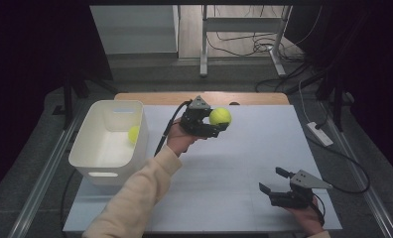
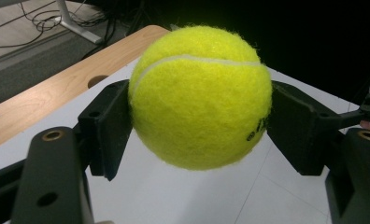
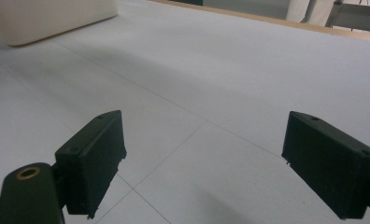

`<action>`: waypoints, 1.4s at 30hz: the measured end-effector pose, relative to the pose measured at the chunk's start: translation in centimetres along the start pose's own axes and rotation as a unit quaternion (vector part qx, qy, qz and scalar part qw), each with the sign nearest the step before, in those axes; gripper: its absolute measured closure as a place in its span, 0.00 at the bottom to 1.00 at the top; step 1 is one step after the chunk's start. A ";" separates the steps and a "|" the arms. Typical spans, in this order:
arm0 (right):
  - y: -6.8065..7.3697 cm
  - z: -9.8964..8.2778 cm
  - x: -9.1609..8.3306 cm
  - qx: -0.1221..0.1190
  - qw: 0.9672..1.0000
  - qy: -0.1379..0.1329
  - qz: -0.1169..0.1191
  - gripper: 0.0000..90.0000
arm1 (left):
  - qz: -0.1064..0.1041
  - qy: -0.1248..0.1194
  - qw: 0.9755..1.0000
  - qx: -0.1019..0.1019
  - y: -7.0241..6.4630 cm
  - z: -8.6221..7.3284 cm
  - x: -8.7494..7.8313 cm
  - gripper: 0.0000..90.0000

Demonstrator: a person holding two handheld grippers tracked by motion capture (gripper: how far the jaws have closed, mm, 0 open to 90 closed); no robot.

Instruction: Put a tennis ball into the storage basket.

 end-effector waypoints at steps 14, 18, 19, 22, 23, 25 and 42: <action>0.0 0.0 0.0 -0.001 1.000 0.000 0.000 0.14 | 0.007 -0.014 1.000 -0.006 0.5 0.5 -1.9 0.30; 0.1 0.1 -0.1 -0.001 1.000 -0.001 0.000 0.14 | 0.011 -0.017 1.000 -0.007 0.7 0.6 -2.4 0.30; 0.1 0.1 0.0 -0.001 1.000 -0.002 -0.002 0.14 | 0.013 -0.018 1.000 -0.006 0.8 0.6 -2.7 0.30; 0.1 0.1 0.0 -0.001 1.000 -0.002 -0.002 0.14 | 0.016 -0.022 1.000 -0.006 0.9 0.8 -3.1 0.30; 0.1 0.1 0.0 -0.001 1.000 -0.002 -0.002 0.14 | 0.017 -0.025 1.000 -0.007 0.9 0.8 -3.3 0.30; 0.1 0.1 0.0 -0.001 1.000 -0.002 -0.002 0.14 | 0.018 -0.029 0.999 -0.008 0.9 0.9 -3.6 0.30; 0.1 0.1 0.0 0.001 1.000 -0.002 -0.001 0.14 | 0.034 -0.039 0.999 -0.007 1.7 1.0 -5.8 0.30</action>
Point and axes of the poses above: each handheld gripper's, and its own axes: x roughly forward along the jaws, z roughly out of its top, y roughly to its left, the point moved 7 cm from there along x, roughly forward along the jaws, and after that the axes turned 12 degrees about -y, right-handed, at the moved point
